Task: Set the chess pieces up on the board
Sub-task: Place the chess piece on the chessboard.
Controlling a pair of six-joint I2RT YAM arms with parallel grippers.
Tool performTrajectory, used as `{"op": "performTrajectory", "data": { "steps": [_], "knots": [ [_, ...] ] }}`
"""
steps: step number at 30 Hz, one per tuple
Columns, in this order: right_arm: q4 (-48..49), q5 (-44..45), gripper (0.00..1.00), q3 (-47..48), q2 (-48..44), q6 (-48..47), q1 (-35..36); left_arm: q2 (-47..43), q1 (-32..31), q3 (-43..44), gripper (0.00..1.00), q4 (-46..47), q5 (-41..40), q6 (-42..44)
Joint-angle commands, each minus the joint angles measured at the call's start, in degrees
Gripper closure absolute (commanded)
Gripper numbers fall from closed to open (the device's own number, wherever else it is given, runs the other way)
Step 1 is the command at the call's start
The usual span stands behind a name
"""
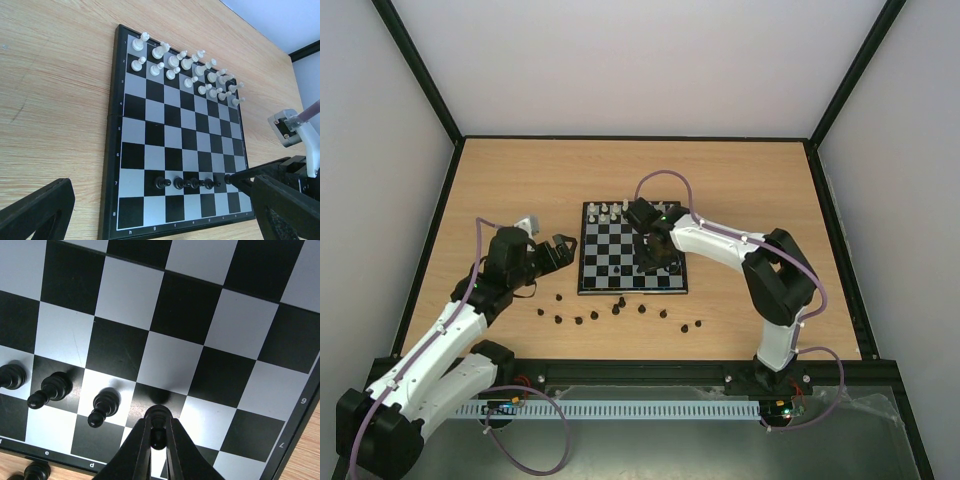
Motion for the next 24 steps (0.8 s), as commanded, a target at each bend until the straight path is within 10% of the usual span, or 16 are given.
{"op": "performTrajectory", "data": {
  "steps": [1, 20, 24],
  "knots": [
    [-1.73, -0.98, 0.92, 0.52, 1.31, -1.00, 0.56, 0.17, 0.16, -0.59, 0.01, 1.34, -0.92, -0.50],
    [-1.13, -1.01, 0.67, -0.79, 0.47, -1.00, 0.92, -1.57, 0.15, -1.38, 0.01, 0.66, -1.06, -0.87],
    [-0.90, 0.94, 0.48, -1.53, -2.22, -0.45, 0.98, -2.13, 0.20, -1.16, 0.00, 0.59, -1.35, -0.97]
  ]
}}
